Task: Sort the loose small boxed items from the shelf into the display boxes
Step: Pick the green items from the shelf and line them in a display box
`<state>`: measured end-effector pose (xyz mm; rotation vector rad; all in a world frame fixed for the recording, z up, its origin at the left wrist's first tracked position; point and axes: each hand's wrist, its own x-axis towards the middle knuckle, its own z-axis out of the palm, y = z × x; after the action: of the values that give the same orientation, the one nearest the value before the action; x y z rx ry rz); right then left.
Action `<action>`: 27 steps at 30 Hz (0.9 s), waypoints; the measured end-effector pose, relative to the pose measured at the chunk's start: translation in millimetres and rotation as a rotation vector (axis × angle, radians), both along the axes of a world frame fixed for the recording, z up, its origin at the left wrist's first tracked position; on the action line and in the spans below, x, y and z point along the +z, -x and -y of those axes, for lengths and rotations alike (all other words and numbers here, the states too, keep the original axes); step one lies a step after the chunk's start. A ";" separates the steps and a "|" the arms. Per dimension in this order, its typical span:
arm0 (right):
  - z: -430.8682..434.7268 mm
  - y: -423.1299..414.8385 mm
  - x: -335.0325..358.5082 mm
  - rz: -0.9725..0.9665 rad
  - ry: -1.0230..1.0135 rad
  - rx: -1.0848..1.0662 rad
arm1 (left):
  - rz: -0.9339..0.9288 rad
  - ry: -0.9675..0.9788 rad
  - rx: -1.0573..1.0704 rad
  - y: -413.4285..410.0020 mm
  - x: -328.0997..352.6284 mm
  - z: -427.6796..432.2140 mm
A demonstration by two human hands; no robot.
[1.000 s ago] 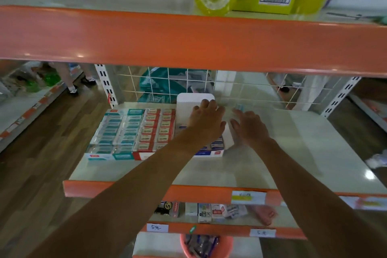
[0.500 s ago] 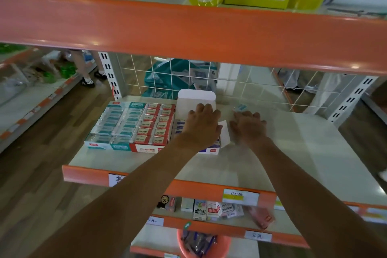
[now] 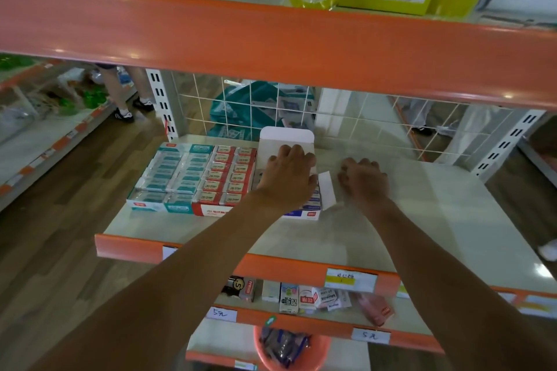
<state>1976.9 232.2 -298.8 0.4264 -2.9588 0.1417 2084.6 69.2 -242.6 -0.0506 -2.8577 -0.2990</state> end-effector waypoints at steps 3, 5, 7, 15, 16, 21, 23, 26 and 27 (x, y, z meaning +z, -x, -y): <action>-4.6 -10.9 3.7 0.009 0.073 -0.034 | 0.005 -0.035 -0.031 -3.8 1.3 -3.4; -7.2 -16.7 8.0 0.021 0.171 -0.077 | 0.000 -0.048 -0.046 -6.4 0.4 -4.2; -10.3 -22.1 13.3 0.010 0.309 -0.097 | -0.004 -0.071 -0.053 -8.1 -0.8 -2.9; -1.6 -49.3 36.6 -0.190 0.601 0.072 | -0.005 -0.164 -0.055 -12.6 2.5 17.0; 2.8 -52.9 38.6 -0.194 0.602 0.109 | -0.008 -0.176 -0.049 -13.9 3.0 20.9; 28.1 -72.2 46.7 -0.187 0.533 0.214 | -0.017 -0.204 -0.030 -19.2 3.3 43.8; 38.3 -77.2 47.8 -0.175 0.520 0.251 | -0.014 -0.216 -0.014 -22.3 2.5 54.0; 52.1 -83.9 48.5 -0.137 0.518 0.299 | -0.012 -0.217 -0.003 -27.2 -0.5 67.2; 56.8 -86.6 48.9 -0.124 0.515 0.311 | -0.007 -0.218 0.002 -28.4 -2.1 71.2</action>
<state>2063.5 175.4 -249.9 0.7729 -2.5760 0.8506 2113.1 -2.0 -244.7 -0.0060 -2.7994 -0.6063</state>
